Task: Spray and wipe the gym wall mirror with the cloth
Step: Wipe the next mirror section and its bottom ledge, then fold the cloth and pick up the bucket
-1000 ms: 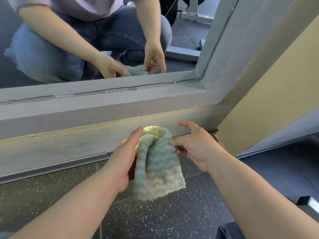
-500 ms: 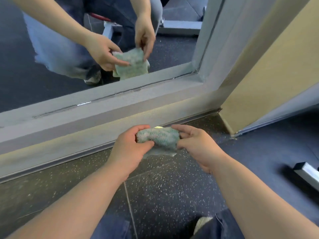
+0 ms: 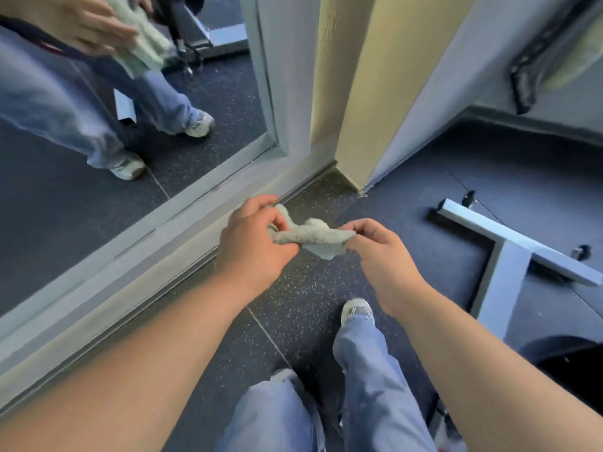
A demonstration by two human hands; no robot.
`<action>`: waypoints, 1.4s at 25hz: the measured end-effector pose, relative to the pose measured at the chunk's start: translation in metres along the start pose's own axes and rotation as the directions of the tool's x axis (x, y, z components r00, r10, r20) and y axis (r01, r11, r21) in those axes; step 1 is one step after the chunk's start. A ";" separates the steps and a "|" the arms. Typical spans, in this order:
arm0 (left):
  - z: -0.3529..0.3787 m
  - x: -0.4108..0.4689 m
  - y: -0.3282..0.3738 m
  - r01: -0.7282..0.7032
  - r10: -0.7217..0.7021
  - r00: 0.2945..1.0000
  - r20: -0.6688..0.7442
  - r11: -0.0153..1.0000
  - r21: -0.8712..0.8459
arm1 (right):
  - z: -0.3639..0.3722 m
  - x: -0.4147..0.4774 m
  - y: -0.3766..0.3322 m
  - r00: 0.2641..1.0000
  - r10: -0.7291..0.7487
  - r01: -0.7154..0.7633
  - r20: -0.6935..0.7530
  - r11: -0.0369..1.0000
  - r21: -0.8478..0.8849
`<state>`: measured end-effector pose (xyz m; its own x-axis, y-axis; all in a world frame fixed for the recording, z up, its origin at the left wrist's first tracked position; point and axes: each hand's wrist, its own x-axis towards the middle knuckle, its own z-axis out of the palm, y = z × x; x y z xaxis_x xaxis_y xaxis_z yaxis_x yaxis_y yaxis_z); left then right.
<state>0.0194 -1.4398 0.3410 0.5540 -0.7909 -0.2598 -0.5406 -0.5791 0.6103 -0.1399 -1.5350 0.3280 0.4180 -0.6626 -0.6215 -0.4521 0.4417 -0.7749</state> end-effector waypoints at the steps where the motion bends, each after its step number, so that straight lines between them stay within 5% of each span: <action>1: -0.012 -0.017 0.020 -0.035 0.040 0.995 0.089 0.998 -0.055 | -0.013 -0.029 -0.008 0.999 0.027 -0.029 0.018 0.997 0.078; 3: -0.025 -0.028 0.035 -0.029 0.060 0.984 0.169 0.983 -0.181 | -0.019 -0.054 -0.014 0.985 0.027 -0.055 0.171 0.985 0.162; 6: -0.045 -0.064 0.075 0.032 0.054 0.965 0.255 0.945 -0.324 | -0.039 -0.110 -0.022 0.982 0.077 -0.116 0.175 0.967 0.228; 8: -0.046 -0.072 0.084 0.264 -0.038 0.915 0.401 0.807 -0.528 | -0.041 -0.121 -0.021 0.984 0.134 -0.168 0.116 0.913 0.372; 10: -0.047 -0.083 0.096 0.433 -0.117 0.844 0.523 0.722 -0.539 | -0.049 -0.135 -0.027 0.985 0.142 -0.171 0.100 0.886 0.432; 16: -0.048 -0.081 0.128 0.289 -0.144 0.935 0.323 0.838 -0.463 | -0.057 -0.123 -0.045 0.985 0.161 -0.169 0.056 0.883 0.437; 21: -0.047 -0.073 0.143 0.456 -0.268 0.885 0.381 0.663 -0.593 | -0.071 -0.108 -0.060 0.988 0.156 -0.150 0.019 0.898 0.414; 28: -0.049 -0.085 0.122 0.281 -0.141 0.937 0.321 0.848 -0.449 | -0.068 -0.117 -0.053 0.987 0.151 -0.158 0.047 0.926 0.342; 35: -0.084 -0.118 0.064 0.153 -0.004 0.858 0.514 0.957 -0.248 | 0.010 -0.175 -0.008 0.975 0.163 -0.094 -0.149 0.917 0.389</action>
<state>-0.0271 -1.3670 0.4738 0.1519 -0.7778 -0.6099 -0.2754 -0.6259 0.7296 -0.2012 -1.4165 0.4417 0.2167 -0.6641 -0.7155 -0.1476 0.7022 -0.6965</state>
